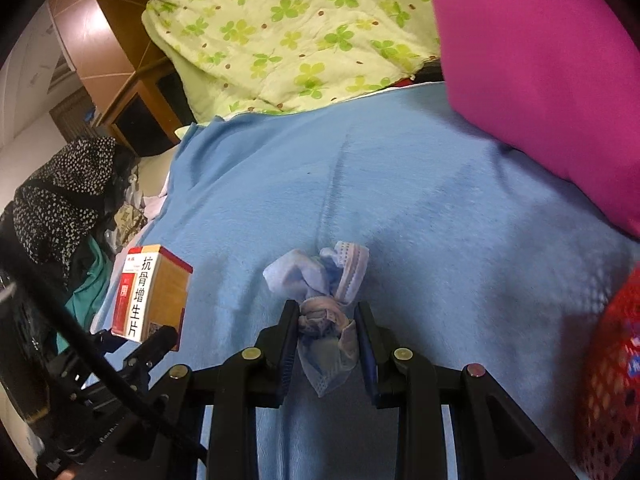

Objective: Collect trash
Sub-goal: 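Lift the medicine box with the left tool while the right tool lifts the cloth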

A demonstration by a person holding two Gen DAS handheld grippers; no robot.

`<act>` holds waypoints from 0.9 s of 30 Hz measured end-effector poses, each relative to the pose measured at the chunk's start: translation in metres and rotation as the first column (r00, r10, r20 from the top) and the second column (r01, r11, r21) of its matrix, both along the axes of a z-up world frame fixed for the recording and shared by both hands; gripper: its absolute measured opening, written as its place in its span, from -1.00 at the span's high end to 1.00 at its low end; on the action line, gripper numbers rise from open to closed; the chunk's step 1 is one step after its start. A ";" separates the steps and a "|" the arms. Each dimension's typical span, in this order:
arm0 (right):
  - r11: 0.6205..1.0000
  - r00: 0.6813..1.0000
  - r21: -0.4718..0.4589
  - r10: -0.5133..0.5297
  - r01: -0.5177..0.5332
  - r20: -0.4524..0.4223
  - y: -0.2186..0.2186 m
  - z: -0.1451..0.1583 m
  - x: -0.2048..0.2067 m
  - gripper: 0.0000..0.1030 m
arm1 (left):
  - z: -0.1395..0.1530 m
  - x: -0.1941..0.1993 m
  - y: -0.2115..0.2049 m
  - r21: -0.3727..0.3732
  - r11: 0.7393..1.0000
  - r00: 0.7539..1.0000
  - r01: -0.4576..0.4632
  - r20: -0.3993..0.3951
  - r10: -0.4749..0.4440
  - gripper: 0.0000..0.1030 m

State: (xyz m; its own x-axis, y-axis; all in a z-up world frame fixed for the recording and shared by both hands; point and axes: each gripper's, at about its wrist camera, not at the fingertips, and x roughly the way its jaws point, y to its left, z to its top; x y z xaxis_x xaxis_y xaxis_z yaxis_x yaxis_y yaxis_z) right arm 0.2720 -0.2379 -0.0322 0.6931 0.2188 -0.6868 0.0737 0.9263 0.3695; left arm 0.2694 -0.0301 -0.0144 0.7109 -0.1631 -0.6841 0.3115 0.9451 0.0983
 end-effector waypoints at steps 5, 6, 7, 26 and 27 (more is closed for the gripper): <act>1.000 1.000 0.007 0.003 -0.004 0.021 0.001 0.006 -0.026 0.42 | 0.002 -0.020 0.003 -0.010 1.000 1.000 0.014 0.015 -0.014 -0.05; 1.000 1.000 0.008 0.005 -0.005 0.024 0.002 0.006 -0.031 0.42 | 0.002 -0.024 0.003 -0.012 1.000 1.000 0.016 0.016 -0.016 -0.05; 1.000 1.000 0.008 0.009 -0.009 0.028 0.004 0.008 -0.037 0.42 | 0.002 -0.028 0.003 -0.013 1.000 1.000 0.021 0.016 -0.021 -0.05; 0.998 0.994 0.023 0.061 -0.063 0.092 0.024 0.013 -0.110 0.42 | -0.005 -0.077 0.010 -0.017 0.999 0.999 0.038 -0.014 -0.038 -0.05; 0.998 0.993 0.019 0.065 -0.068 0.101 0.025 0.014 -0.112 0.42 | -0.005 -0.079 0.011 -0.014 0.999 0.999 0.037 -0.015 -0.038 -0.05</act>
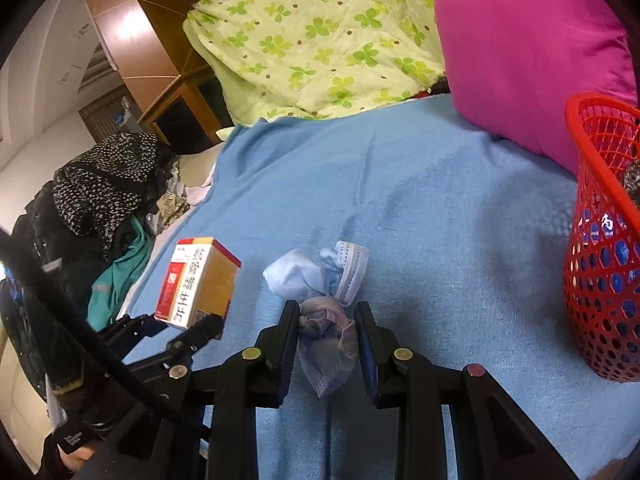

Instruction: Collect trash

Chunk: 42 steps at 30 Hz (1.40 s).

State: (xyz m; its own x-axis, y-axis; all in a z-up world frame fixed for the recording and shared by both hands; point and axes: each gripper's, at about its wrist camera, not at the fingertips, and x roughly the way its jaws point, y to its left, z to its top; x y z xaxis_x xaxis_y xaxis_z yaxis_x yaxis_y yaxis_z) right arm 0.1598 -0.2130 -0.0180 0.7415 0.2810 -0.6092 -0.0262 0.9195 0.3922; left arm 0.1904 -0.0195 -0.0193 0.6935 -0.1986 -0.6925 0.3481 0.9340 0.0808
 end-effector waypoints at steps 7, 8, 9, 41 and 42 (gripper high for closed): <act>1.000 1.000 0.014 0.004 -0.005 0.031 -0.006 0.004 -0.015 0.42 | 0.003 -0.019 -0.004 0.010 1.000 1.000 0.006 -0.006 -0.006 -0.05; 1.000 0.999 0.018 0.004 -0.004 0.035 -0.008 0.004 -0.017 0.42 | 0.004 -0.022 -0.006 0.011 1.000 1.000 0.010 -0.006 -0.010 -0.05; 1.000 0.999 0.024 0.004 -0.005 0.041 -0.010 0.005 -0.020 0.42 | 0.005 -0.025 -0.008 0.013 1.000 1.000 0.014 -0.004 -0.014 -0.05; 0.993 0.982 0.089 -0.096 0.083 0.161 -0.076 0.017 -0.087 0.42 | 0.031 -0.075 -0.067 0.080 0.982 0.982 0.168 0.072 -0.174 -0.04; 0.992 0.982 0.092 -0.102 0.088 0.160 -0.078 0.016 -0.088 0.42 | 0.023 -0.069 -0.060 0.054 0.985 0.985 0.163 0.051 -0.166 -0.04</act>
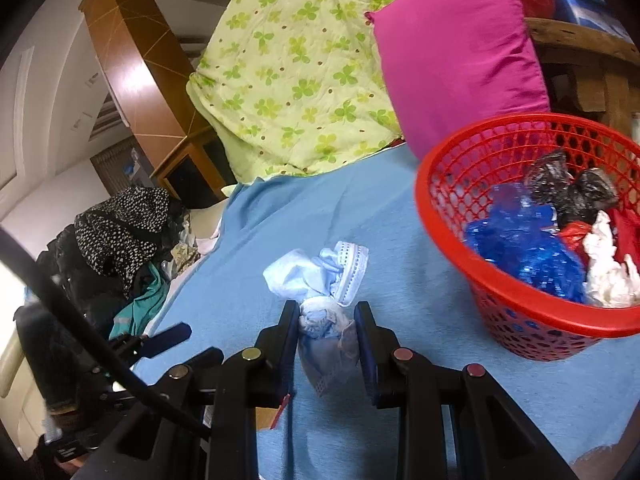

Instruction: Collect trash

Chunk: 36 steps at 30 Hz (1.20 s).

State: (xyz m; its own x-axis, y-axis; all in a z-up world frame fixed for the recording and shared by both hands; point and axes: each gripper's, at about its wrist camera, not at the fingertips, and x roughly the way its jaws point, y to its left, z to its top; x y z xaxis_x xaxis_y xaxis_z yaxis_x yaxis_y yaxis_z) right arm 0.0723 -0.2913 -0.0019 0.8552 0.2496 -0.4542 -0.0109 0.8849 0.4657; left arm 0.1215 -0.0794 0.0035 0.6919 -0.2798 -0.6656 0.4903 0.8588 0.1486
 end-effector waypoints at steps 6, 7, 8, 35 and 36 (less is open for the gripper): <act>1.000 1.000 0.025 -0.005 0.005 0.003 -0.008 -0.003 0.000 0.42 | -0.021 0.015 0.041 -0.142 0.989 0.995 -0.047 -0.090 0.035 -0.04; 1.000 1.000 0.024 -0.001 0.001 0.002 -0.007 -0.003 0.001 0.42 | -0.022 0.014 0.043 -0.150 0.987 0.996 -0.048 -0.086 0.036 -0.04; 1.000 1.000 0.022 0.002 -0.002 0.002 -0.006 -0.003 0.002 0.42 | -0.022 0.013 0.046 -0.158 0.986 0.996 -0.049 -0.081 0.037 -0.04; 0.999 0.997 0.042 -0.031 0.028 0.076 0.004 0.004 0.012 0.42 | -0.040 0.089 0.007 -0.300 0.894 0.924 -0.332 0.089 0.373 -0.16; 0.998 0.996 0.046 -0.034 0.031 0.079 0.003 0.004 0.011 0.42 | -0.038 0.097 0.004 -0.307 0.890 0.918 -0.336 0.106 0.383 -0.16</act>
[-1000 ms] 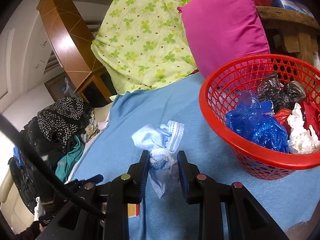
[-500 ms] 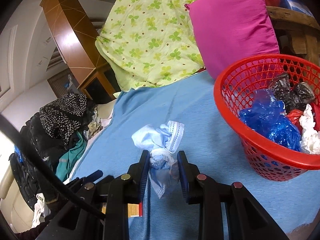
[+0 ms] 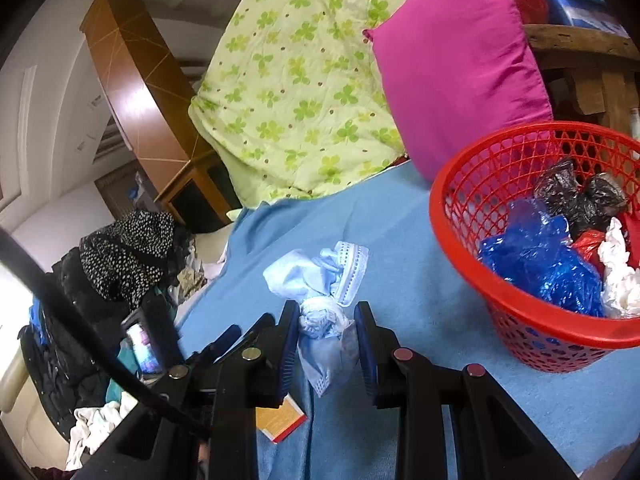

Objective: Collect trash
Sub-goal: 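Carry the medicine box and cloth toward the red basket with both tools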

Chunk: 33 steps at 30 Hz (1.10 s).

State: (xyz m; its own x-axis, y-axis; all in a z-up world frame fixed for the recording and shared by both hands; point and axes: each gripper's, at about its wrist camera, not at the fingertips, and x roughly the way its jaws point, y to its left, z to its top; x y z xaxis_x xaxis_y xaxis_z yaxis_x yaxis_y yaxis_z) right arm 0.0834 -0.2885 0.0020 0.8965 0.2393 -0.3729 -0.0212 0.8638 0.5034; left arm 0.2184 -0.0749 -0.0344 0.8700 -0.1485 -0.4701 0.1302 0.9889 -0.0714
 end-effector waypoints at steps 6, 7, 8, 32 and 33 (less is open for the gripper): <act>1.000 1.000 -0.005 -0.015 0.015 0.015 -0.001 0.002 0.000 0.42 | 0.016 0.033 0.000 -0.007 1.000 1.000 -0.010 0.015 0.010 -0.16; 1.000 1.000 -0.004 -0.015 0.015 0.019 -0.001 0.003 0.000 0.42 | 0.024 0.035 0.004 -0.021 1.000 1.000 -0.009 0.027 0.010 -0.16; 1.000 1.000 -0.002 -0.014 0.014 0.024 -0.001 0.003 -0.001 0.42 | 0.030 0.033 0.007 -0.034 0.999 0.999 -0.008 0.043 0.009 -0.16; 0.998 0.995 -0.016 -0.066 0.067 0.070 -0.015 0.008 -0.025 0.42 | 0.008 -0.050 -0.022 0.092 0.958 0.938 0.270 -0.248 -0.241 -0.55; 0.998 0.995 -0.014 -0.067 0.069 0.070 -0.017 0.008 -0.026 0.42 | 0.005 -0.047 -0.022 0.082 0.959 0.934 0.271 -0.262 -0.242 -0.55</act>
State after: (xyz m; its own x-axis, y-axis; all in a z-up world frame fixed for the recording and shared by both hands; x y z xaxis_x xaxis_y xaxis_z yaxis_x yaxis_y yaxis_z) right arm 0.0578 -0.3056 0.0100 0.9343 0.1712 -0.3127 0.0035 0.8727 0.4883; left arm 0.1718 -0.0972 -0.0295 0.6641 -0.2834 -0.6919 0.3732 0.9275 -0.0216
